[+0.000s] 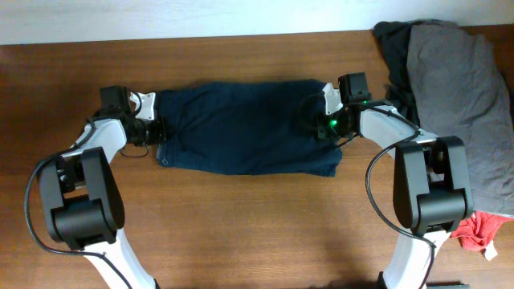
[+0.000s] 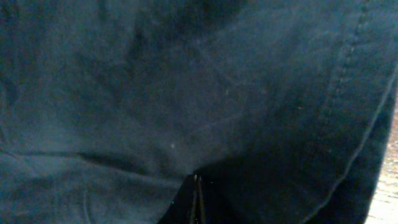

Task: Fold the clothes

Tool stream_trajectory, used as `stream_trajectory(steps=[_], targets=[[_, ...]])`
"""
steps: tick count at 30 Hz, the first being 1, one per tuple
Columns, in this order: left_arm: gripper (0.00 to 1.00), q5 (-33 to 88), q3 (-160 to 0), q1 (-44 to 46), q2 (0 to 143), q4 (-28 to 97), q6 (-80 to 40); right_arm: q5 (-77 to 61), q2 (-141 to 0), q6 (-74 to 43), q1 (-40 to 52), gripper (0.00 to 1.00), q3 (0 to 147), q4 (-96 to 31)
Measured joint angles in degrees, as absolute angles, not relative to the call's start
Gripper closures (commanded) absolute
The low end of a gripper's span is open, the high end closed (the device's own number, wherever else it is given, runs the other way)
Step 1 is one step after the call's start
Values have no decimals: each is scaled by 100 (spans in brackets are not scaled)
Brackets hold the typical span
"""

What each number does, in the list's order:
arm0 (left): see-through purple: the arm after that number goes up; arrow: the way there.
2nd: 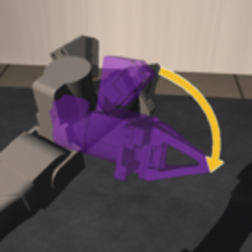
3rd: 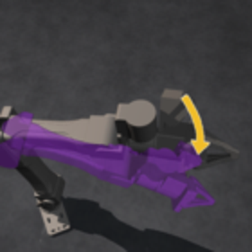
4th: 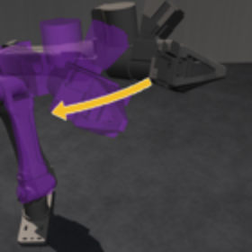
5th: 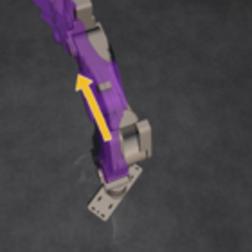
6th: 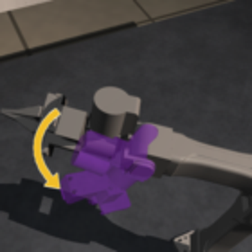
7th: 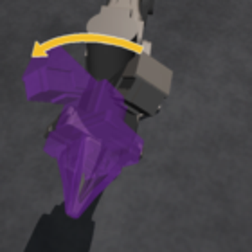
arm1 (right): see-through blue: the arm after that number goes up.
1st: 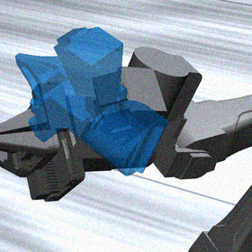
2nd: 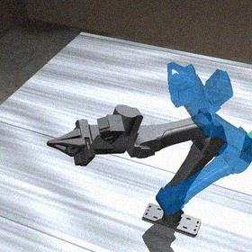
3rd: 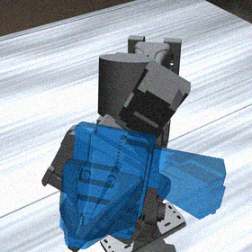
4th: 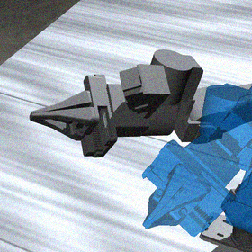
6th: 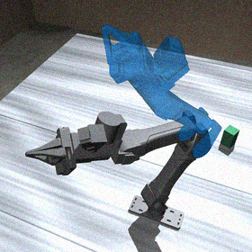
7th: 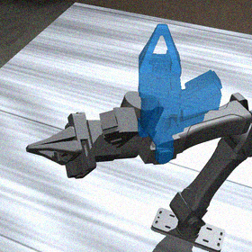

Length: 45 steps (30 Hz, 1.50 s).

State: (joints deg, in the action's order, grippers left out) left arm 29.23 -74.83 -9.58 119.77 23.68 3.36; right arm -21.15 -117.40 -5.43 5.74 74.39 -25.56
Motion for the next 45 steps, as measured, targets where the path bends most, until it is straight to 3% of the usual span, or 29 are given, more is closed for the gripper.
stream_trajectory(steps=[10, 20, 28, 45], targets=[[100, 3024, -7524, -1177, 11848, 2738, 137, -2329, -11740, -552, 574, 96, 7439, -2770], [99, 3004, -7526, -1555, 10497, 3365, 189, -3081, -11740, -558, 574, 96, 7439, -3070], [99, 3002, -7540, -1529, 10361, 3474, 220, -3712, -11738, -558, 574, 96, 7439, -3006], [99, 3000, -8508, -655, 10361, 3699, 217, -3190, -11697, -561, 602, 96, 7561, -2746]])
